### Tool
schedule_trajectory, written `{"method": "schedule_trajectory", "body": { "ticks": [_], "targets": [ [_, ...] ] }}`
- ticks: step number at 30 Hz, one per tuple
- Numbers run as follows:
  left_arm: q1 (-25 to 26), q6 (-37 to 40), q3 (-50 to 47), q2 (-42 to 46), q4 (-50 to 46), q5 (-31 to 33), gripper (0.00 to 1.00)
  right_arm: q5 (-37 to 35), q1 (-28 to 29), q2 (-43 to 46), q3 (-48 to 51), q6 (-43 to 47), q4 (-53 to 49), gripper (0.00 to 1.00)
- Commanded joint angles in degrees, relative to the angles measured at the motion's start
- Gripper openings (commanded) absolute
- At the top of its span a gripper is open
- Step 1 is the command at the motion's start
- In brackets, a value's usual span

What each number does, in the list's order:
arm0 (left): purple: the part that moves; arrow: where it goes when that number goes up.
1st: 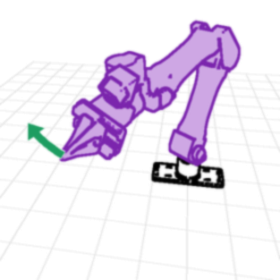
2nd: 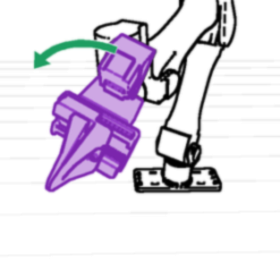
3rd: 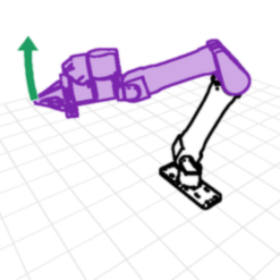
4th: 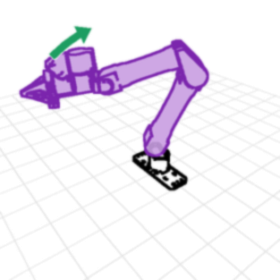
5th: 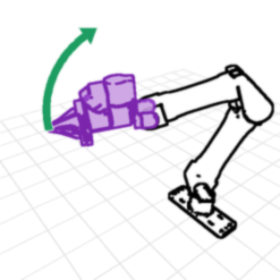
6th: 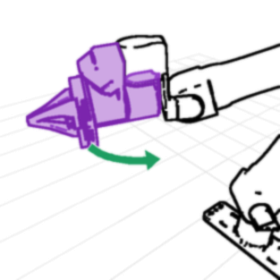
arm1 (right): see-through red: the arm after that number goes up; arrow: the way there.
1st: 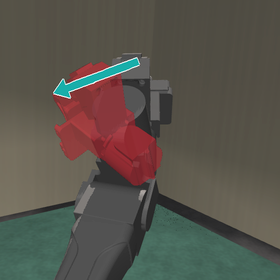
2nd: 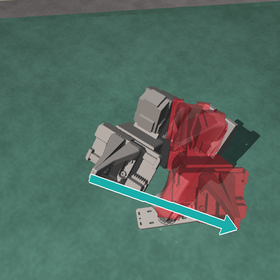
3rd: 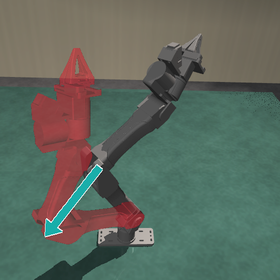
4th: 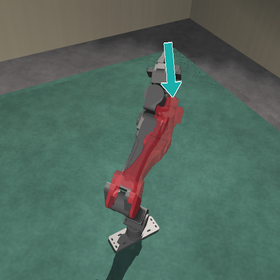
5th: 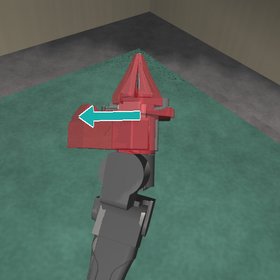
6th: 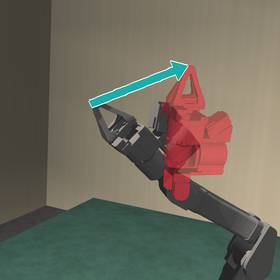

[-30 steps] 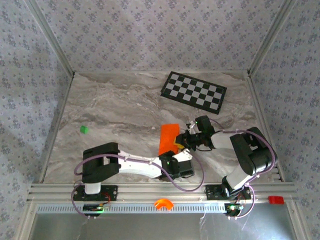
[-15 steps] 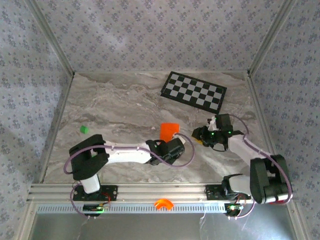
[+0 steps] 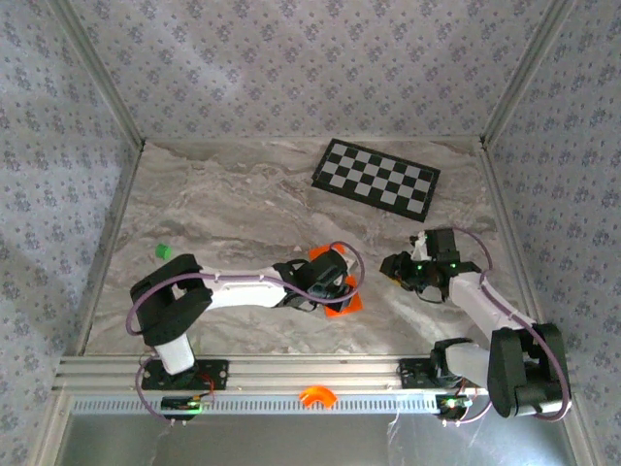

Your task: Fold a paper plane with a square sheet of paper (pick it up from the middle)

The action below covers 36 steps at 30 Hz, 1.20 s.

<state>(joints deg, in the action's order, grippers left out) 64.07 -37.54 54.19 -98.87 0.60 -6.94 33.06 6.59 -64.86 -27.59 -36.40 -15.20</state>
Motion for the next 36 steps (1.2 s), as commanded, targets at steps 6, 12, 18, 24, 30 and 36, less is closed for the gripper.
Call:
{"method": "schedule_trajectory", "body": {
  "ticks": [6, 12, 18, 24, 30, 36],
  "targets": [
    [-0.79, -6.56, -1.17, 0.3, 7.73, -2.21, 0.01, 8.34, 1.85, -0.71, 2.81, -2.3, 4.69, 0.13],
    [-1.04, -6.63, -1.88, 1.4, 7.05, 0.0, 0.01, 6.7, 7.22, -4.57, 2.72, -3.32, 6.17, 0.02],
    [-1.23, -6.33, -1.7, 1.14, 6.41, -0.11, 0.01, 6.08, 10.98, -7.38, 3.89, -6.79, 11.47, 0.0],
    [-1.24, -6.32, -1.89, 1.48, 6.26, 0.07, 0.01, 6.13, 11.97, -11.16, 3.69, -7.91, 14.0, 0.0],
    [-1.23, -6.14, -2.03, 1.84, 5.83, 0.69, 0.01, 6.04, 12.7, -14.0, 4.44, -7.66, 15.37, 0.0],
    [-1.24, -6.26, -1.83, 1.75, 5.64, 1.02, 0.01, 2.97, 12.66, -16.9, 5.53, -5.49, 14.24, 0.0]
  ]
}}
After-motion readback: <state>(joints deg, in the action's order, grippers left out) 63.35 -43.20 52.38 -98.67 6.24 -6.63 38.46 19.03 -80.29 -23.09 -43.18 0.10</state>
